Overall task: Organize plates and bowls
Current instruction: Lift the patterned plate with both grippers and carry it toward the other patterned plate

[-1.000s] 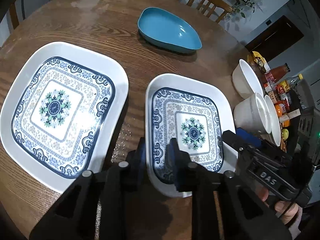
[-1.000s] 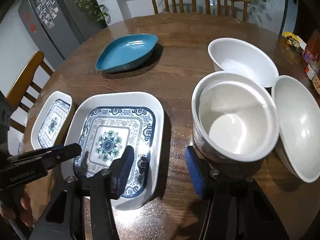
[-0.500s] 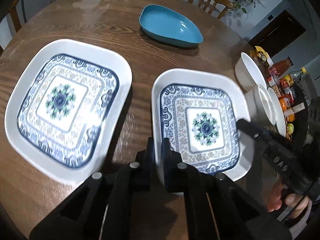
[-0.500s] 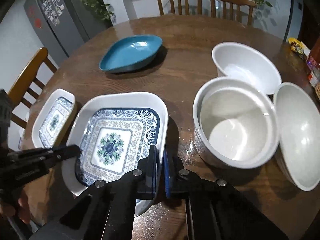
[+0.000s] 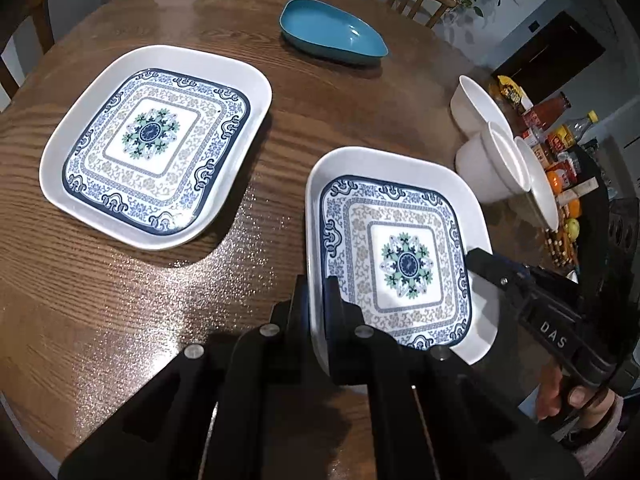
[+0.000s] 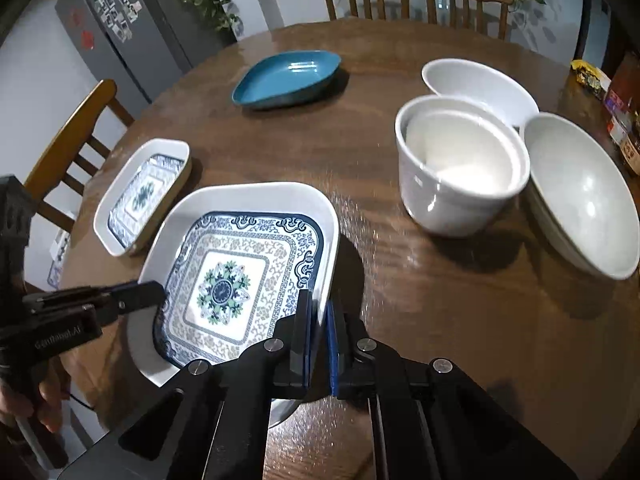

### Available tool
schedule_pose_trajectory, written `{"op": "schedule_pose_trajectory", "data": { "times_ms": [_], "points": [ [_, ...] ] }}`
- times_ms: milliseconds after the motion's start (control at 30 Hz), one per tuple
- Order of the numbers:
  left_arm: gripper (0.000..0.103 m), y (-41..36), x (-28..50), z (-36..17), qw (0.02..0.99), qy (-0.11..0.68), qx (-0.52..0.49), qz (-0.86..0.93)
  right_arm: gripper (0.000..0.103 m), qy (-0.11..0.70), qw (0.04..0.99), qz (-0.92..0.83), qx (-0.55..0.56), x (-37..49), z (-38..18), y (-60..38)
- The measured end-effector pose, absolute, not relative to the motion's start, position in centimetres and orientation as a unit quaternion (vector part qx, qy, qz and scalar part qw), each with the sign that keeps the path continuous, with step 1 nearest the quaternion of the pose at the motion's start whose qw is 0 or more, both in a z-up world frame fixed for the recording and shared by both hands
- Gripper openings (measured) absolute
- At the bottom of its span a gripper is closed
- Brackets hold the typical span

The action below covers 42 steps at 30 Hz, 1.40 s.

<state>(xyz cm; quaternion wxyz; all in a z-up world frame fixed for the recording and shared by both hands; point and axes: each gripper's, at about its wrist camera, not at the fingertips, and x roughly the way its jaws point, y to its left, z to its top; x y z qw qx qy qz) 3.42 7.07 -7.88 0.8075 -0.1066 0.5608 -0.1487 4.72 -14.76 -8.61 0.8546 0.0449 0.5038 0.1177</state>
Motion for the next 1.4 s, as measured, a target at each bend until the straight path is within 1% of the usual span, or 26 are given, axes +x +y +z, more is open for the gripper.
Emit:
{"op": "schedule_pose_trajectory", "data": {
  "times_ms": [433,533,600,633,667,700,733,767,800,867,933,967,1067,1167,1233,1400],
  "points": [
    [0.004,5.5,3.5,-8.4,0.814,0.561,-0.067,-0.133,0.008,0.517,0.847,0.115,0.042,4.1,-10.0,-15.1],
    [0.006,5.3,3.5,-7.7,0.827,0.544,-0.058,-0.128,0.008,0.515,0.849,0.112,0.038,4.1,-9.9,-15.1],
    [0.01,5.3,3.6,-7.2,0.835,0.534,-0.052,-0.123,0.008,0.512,0.851,0.11,0.034,4.1,-9.7,-15.2],
    [0.02,5.5,3.6,-7.0,0.838,0.53,-0.053,-0.119,0.008,0.51,0.853,0.107,0.03,4.1,-9.6,-15.2],
    [0.037,5.8,3.5,-6.6,0.842,0.524,-0.056,-0.113,0.009,0.509,0.854,0.104,0.027,4.1,-9.3,-15.4],
    [0.045,5.9,3.6,-6.4,0.846,0.52,-0.058,-0.107,0.011,0.506,0.856,0.102,0.026,4.1,-9.1,-15.4],
    [0.059,6.3,3.5,-6.0,0.851,0.512,-0.062,-0.097,0.016,0.5,0.861,0.094,0.02,4.0,-8.7,-15.4],
    [0.066,6.7,3.4,-5.5,0.857,0.503,-0.066,-0.091,0.023,0.493,0.865,0.089,0.015,3.9,-8.3,-15.5],
    [0.068,7.3,3.4,-5.0,0.863,0.494,-0.07,-0.084,0.028,0.486,0.87,0.087,0.013,3.8,-7.9,-15.4],
    [0.08,8.5,3.6,-4.1,0.872,0.481,-0.071,-0.063,0.051,0.469,0.877,0.099,0.022,3.8,-6.5,-15.1],
    [0.081,9.8,4.0,-3.5,0.877,0.472,-0.077,-0.049,0.062,0.45,0.884,0.12,0.025,4.0,-5.1,-14.1],
    [0.081,10.3,4.3,-3.3,0.878,0.469,-0.079,-0.042,0.063,0.442,0.887,0.128,0.023,4.1,-4.6,-13.5],
    [0.081,12.5,5.5,-2.7,0.883,0.462,-0.08,-0.031,0.063,0.437,0.883,0.17,0.04,5.1,-3.4,-10.6],
    [0.081,14.6,7.1,-2.7,0.885,0.461,-0.067,-0.026,0.063,0.444,0.87,0.202,0.067,6.6,-3.1,-7.5],
    [0.081,16.2,7.9,-3.0,0.882,0.466,-0.062,-0.029,0.063,0.443,0.87,0.207,0.065,7.3,-3.2,-5.3],
    [0.079,20.0,10.4,-5.6,0.855,0.509,-0.079,-0.048,0.063,0.478,0.85,0.206,0.08,9.9,-5.0,-0.5]
  ]
}}
